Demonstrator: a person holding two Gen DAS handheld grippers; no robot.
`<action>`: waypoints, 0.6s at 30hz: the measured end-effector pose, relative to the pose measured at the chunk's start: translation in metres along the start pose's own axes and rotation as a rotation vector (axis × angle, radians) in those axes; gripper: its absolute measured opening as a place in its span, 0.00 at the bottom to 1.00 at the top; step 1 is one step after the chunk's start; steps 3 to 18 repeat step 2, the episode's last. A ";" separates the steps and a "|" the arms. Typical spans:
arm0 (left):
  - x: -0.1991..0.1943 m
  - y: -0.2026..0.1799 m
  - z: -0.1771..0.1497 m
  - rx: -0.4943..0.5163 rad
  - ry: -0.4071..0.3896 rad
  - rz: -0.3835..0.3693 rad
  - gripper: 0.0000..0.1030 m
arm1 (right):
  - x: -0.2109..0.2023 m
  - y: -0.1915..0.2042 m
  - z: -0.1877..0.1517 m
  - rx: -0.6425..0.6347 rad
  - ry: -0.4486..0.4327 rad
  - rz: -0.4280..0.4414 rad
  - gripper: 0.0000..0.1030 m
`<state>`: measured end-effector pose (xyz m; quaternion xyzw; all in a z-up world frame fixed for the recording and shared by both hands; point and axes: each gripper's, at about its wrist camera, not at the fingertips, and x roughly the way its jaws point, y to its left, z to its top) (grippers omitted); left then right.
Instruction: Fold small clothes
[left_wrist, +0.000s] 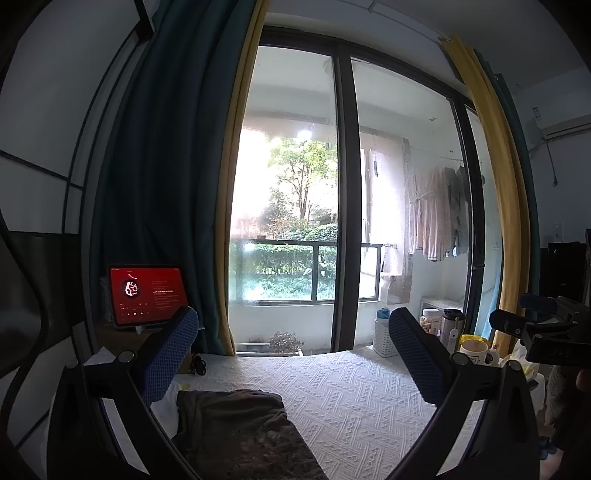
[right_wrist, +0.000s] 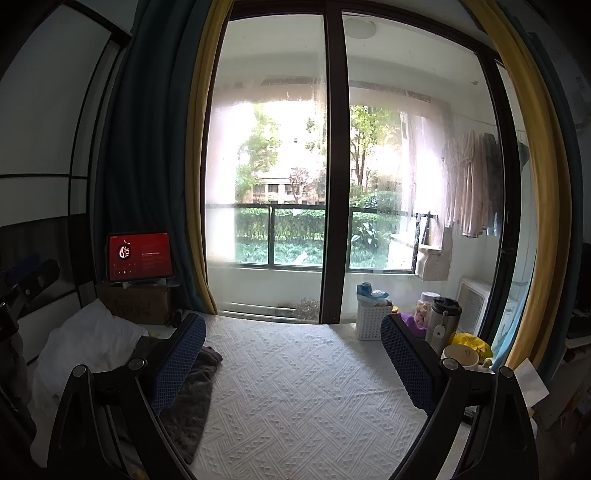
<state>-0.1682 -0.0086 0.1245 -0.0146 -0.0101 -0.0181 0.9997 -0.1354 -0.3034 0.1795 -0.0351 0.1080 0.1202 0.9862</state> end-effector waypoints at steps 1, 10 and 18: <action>0.000 0.000 0.000 -0.003 0.000 -0.008 0.99 | 0.000 0.000 0.000 -0.001 0.000 0.000 0.93; 0.000 0.001 0.000 -0.006 0.000 -0.010 0.99 | 0.000 0.000 0.000 -0.002 0.000 0.000 0.93; 0.000 0.001 0.000 -0.006 0.000 -0.010 0.99 | 0.000 0.000 0.000 -0.002 0.000 0.000 0.93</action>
